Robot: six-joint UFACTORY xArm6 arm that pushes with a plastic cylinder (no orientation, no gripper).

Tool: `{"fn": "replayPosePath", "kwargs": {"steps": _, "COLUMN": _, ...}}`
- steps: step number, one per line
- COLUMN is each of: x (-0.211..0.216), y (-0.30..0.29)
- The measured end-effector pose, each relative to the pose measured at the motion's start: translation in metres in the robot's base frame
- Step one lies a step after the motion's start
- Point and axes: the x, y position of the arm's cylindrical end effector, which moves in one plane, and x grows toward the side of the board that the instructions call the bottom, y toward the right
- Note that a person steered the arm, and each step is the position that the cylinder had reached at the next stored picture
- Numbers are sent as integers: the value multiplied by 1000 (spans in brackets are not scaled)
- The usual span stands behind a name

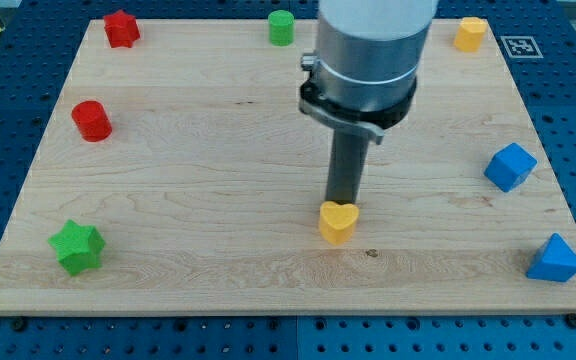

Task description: Place the yellow heart to the horizontal right of the green star

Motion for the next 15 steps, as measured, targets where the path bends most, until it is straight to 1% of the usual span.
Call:
{"fn": "replayPosePath", "kwargs": {"steps": 1, "x": 7, "y": -26}}
{"fn": "replayPosePath", "kwargs": {"steps": 2, "x": 26, "y": -37}}
{"fn": "replayPosePath", "kwargs": {"steps": 3, "x": 11, "y": -37}}
{"fn": "replayPosePath", "kwargs": {"steps": 4, "x": -14, "y": -26}}
{"fn": "replayPosePath", "kwargs": {"steps": 5, "x": -13, "y": 6}}
{"fn": "replayPosePath", "kwargs": {"steps": 6, "x": -13, "y": 17}}
{"fn": "replayPosePath", "kwargs": {"steps": 9, "x": -1, "y": -7}}
{"fn": "replayPosePath", "kwargs": {"steps": 12, "x": 3, "y": -11}}
{"fn": "replayPosePath", "kwargs": {"steps": 13, "x": 3, "y": -10}}
{"fn": "replayPosePath", "kwargs": {"steps": 15, "x": 6, "y": 27}}
